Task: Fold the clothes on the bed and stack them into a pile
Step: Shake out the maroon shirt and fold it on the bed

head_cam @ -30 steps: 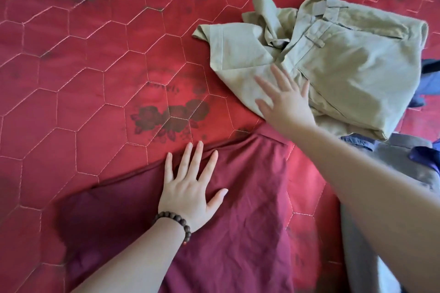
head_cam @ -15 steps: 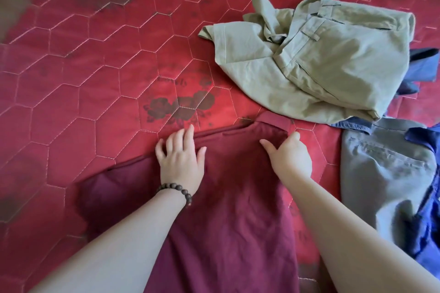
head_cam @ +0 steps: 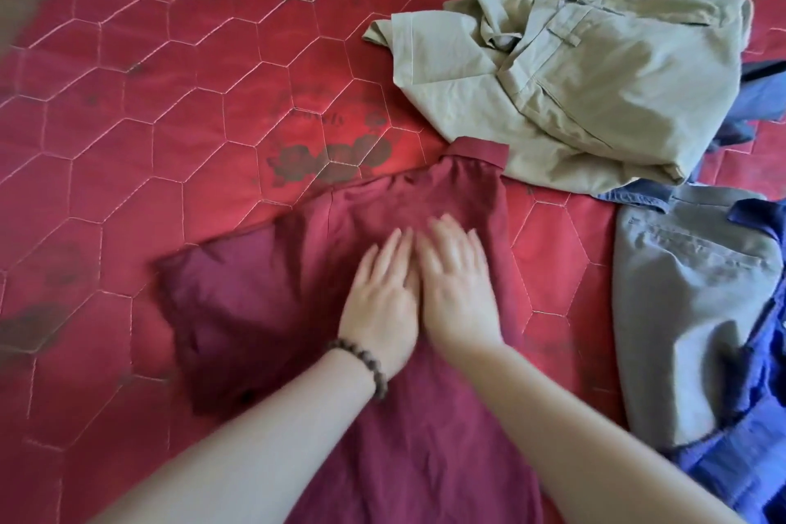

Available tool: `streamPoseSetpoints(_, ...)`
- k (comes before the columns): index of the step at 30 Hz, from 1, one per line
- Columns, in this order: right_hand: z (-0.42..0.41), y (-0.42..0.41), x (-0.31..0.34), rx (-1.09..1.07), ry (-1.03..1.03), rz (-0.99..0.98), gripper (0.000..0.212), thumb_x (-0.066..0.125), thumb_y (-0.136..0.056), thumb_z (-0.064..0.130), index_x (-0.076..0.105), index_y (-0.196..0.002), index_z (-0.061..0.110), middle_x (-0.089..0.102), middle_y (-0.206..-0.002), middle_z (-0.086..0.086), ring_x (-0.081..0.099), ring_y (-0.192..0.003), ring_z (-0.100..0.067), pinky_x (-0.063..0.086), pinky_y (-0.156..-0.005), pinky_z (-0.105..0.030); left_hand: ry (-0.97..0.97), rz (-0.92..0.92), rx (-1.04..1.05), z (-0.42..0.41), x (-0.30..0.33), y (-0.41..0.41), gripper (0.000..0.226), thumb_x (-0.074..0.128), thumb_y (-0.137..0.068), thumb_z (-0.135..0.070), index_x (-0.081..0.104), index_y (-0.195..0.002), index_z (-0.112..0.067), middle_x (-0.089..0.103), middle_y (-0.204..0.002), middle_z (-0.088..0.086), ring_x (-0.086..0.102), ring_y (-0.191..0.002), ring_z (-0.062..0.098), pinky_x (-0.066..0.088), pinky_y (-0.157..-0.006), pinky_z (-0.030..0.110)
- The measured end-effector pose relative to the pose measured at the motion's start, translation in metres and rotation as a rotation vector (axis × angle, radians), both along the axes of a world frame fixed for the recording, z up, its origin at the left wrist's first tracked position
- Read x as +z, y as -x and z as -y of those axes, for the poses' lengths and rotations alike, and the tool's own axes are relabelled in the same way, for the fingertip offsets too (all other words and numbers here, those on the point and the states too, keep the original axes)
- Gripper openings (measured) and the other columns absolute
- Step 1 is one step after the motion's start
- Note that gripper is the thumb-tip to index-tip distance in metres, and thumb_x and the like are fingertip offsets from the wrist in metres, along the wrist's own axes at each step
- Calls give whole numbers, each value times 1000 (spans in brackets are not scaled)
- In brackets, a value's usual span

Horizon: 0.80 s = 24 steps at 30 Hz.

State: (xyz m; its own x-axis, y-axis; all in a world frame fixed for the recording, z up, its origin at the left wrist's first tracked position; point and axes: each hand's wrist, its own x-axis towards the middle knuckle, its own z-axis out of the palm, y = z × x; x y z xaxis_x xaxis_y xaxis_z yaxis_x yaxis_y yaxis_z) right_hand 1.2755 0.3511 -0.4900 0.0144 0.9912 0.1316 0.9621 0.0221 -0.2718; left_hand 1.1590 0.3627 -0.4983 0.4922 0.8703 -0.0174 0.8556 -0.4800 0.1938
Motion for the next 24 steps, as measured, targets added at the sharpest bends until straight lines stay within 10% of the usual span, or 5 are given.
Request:
streamPoseSetpoints(8, 40, -53, -31, -141, 285, 222, 59, 25, -100, 45, 21, -154, 22, 16, -161, 5, 9, -149, -15, 0, -119, -53, 116, -182, 255, -12, -22, 67, 68, 21, -94, -58, 11, -155, -28, 10, -163, 1, 5, -150, 21, 5, -121, 48)
streamPoseSetpoints(17, 155, 44, -16, 114, 241, -11, 58, 30, -95, 22, 27, -152, 11, 21, -160, -4, 9, -149, -17, 10, -121, -47, 136, -51, -36, 148, -14, 54, 61, 30, -94, -31, 27, -152, -13, 24, -160, 7, 12, -150, 21, 12, -122, 42)
streamPoseSetpoints(24, 245, 31, -27, -158, 301, 97, 60, 30, -98, 38, 27, -152, 11, 24, -159, -4, 16, -148, -20, 10, -120, -51, 150, -133, 101, 195, -15, 121, 64, 31, -96, -48, 24, -154, -22, 19, -161, 4, 15, -149, 23, 11, -122, 43)
